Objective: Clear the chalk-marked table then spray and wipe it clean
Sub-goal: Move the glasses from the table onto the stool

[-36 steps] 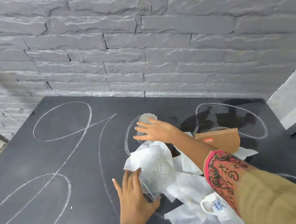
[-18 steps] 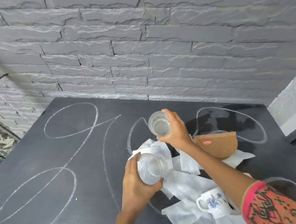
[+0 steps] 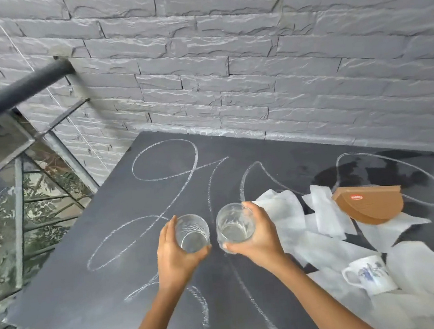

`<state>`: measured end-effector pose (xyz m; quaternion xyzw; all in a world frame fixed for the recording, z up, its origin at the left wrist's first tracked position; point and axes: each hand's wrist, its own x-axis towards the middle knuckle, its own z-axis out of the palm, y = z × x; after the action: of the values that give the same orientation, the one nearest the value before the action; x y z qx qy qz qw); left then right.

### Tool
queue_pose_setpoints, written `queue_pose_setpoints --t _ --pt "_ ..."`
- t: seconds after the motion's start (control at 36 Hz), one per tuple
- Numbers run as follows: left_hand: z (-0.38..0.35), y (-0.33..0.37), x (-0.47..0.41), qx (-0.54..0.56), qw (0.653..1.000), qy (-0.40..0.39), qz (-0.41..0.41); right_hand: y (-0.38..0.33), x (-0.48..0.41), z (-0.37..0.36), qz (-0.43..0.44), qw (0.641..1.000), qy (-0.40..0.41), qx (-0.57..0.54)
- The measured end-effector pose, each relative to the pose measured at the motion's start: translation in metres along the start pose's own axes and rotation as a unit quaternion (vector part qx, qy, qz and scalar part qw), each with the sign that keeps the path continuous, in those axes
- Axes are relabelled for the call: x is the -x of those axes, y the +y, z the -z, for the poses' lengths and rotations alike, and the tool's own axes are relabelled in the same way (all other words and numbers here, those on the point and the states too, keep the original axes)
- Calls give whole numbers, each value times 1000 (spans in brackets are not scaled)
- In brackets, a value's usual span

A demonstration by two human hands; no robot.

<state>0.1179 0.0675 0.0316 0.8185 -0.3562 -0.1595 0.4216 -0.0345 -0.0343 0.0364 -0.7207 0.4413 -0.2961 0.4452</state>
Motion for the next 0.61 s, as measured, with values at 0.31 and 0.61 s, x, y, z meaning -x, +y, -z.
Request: queue_pose_setpoints --t 0.31,0.61 --pt "106 -73 -8 19 999 28 37 -53 34 -119 -16 999 -24 17" --pt "199 -142 47 -3 987 119 111 -102 66 -209 41 992 -117 9"
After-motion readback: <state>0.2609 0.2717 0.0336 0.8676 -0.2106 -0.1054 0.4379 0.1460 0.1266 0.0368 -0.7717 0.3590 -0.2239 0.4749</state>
